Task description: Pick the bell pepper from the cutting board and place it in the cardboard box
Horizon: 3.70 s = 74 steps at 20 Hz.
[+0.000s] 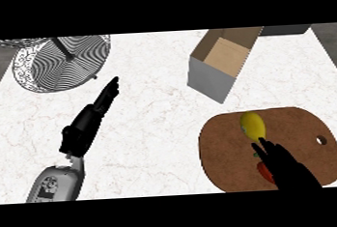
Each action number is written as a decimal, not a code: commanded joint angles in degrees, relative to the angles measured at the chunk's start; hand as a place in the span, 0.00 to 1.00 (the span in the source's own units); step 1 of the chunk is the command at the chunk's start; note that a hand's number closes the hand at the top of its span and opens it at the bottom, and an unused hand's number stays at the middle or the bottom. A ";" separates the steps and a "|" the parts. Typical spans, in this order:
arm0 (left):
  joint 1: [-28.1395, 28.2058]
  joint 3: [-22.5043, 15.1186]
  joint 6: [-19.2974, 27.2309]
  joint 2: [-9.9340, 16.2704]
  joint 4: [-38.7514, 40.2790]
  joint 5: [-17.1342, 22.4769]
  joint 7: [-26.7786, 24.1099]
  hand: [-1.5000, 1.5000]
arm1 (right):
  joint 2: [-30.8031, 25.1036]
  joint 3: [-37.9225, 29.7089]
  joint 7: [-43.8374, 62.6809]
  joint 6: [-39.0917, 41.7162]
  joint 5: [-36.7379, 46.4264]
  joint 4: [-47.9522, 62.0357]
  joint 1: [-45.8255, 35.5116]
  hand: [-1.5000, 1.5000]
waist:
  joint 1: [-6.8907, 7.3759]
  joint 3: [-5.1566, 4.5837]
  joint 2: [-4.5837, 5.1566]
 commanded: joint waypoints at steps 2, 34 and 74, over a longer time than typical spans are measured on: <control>-0.74 2.23 -2.73 0.65 0.69 0.44 -0.75 0.50 | 3.02 -1.47 -1.55 -1.23 2.89 6.76 -4.93 0.00 | 0.10 0.03 0.06; 0.75 0.73 -3.43 -2.42 -2.01 -1.89 0.27 0.50 | -18.28 -10.71 -72.95 -11.48 -15.33 23.75 -27.33 1.00 | 2.42 0.24 0.55; -1.21 3.64 -4.10 -2.74 3.42 -2.89 -3.23 0.50 | -17.08 -13.62 -55.23 13.97 -47.14 48.37 -68.00 1.00 | 1.36 0.00 0.36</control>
